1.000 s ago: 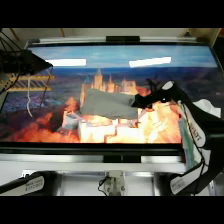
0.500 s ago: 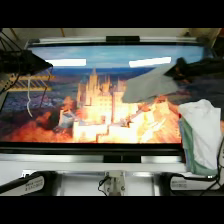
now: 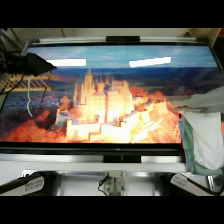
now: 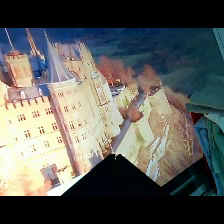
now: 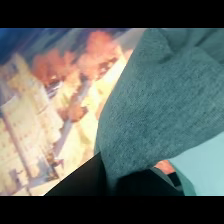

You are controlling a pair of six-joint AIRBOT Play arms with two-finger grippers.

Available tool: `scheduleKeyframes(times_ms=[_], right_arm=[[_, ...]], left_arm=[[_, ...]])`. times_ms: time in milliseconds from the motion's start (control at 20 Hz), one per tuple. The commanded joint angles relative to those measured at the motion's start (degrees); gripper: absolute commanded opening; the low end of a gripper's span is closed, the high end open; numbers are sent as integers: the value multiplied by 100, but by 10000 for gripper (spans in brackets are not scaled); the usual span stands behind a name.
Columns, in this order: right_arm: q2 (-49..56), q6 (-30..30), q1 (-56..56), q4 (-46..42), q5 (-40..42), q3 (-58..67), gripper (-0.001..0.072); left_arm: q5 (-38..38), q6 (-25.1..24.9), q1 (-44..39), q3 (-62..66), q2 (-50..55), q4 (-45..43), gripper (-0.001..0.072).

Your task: Fold the shirts.

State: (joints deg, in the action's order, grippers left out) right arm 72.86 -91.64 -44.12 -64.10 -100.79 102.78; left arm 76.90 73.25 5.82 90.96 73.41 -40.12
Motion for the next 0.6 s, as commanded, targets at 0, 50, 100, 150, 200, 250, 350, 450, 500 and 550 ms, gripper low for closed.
scheduleKeyframes(times_ms=[0,50,100,150,200,250,350,450,500,550], right_arm=[[-181,-105,-833,-957,-577,20,78],[-210,-146,-1029,-1093,-575,17,79],[-219,-160,-1204,-1207,-575,17,79],[-225,-157,-1340,-1318,-579,-24,78],[-273,-153,-1447,-1390,-581,-151,79],[-367,-133,-1543,-1449,-581,-387,79],[-675,20,-1641,-1714,-581,-1073,78],[-1032,63,-1641,-1808,-579,-1937,78],[-1200,96,-1641,-1814,-581,-2417,78],[-1327,149,-1635,-1860,-581,-2839,78]], left_arm=[[33,-83,-74,-2,-7,0,37],[33,-83,-74,-2,-7,0,38],[33,-85,-74,-2,-7,0,37],[33,-140,-74,-2,-7,0,37],[33,-208,-74,-2,-7,0,37],[33,-210,-72,-2,-7,0,38],[33,-210,-74,-2,-7,0,37],[26,-212,-74,-2,-4,0,37],[26,-212,-74,-2,-4,0,37],[28,-210,-74,-2,-4,0,37]])
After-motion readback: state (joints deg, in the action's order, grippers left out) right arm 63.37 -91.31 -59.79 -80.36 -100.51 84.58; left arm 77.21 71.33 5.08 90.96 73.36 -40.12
